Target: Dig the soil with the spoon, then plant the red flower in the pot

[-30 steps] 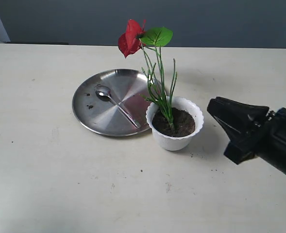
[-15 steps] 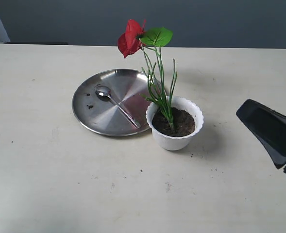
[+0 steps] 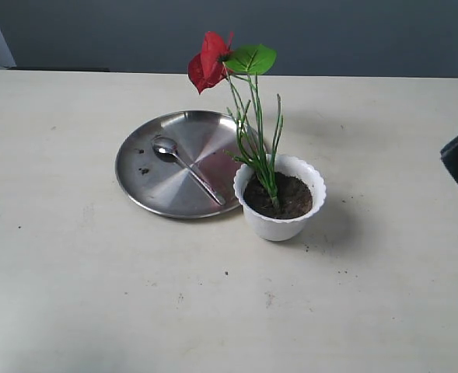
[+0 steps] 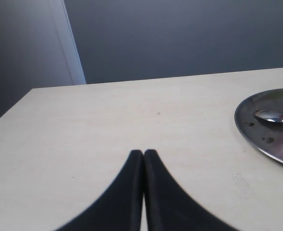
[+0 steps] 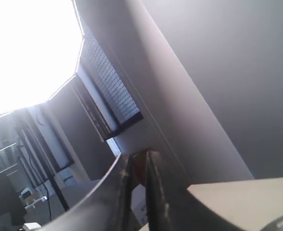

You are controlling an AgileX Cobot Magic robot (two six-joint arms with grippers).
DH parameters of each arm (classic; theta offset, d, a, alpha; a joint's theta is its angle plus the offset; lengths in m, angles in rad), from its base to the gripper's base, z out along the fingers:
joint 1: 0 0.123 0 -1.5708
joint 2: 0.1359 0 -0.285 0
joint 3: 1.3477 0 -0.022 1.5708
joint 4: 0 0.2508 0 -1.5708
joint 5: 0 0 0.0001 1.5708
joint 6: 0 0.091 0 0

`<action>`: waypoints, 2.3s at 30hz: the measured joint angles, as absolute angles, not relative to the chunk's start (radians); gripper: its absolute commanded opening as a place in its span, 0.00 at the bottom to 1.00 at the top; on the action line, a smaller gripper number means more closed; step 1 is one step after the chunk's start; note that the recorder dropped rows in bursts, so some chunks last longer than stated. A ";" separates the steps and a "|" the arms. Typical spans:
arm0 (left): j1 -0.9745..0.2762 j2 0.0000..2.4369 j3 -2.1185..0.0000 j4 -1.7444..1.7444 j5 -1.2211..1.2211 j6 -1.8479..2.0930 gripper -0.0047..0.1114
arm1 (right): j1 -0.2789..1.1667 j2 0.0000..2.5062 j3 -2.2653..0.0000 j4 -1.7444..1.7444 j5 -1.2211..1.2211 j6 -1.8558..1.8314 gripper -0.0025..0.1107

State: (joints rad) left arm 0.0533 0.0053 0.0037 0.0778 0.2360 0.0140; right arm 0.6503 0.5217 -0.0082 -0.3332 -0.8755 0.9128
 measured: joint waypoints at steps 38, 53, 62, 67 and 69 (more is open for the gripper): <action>0.053 0.005 0.004 0.078 0.236 0.014 0.04 | 0.329 0.006 -0.008 -0.203 0.186 0.631 0.13; 0.053 0.005 0.004 0.078 0.236 0.014 0.04 | 0.329 0.006 -0.008 -0.203 0.191 0.631 0.13; 0.053 0.005 0.004 0.078 0.236 0.014 0.04 | 0.329 0.006 -0.008 -0.203 0.191 0.631 0.13; 0.053 0.005 0.004 0.078 0.236 0.014 0.04 | 0.329 0.006 -0.008 -0.203 0.191 0.631 0.13; 0.053 0.005 0.004 0.078 0.236 0.014 0.04 | 0.329 0.006 -0.008 -0.203 0.191 0.631 0.13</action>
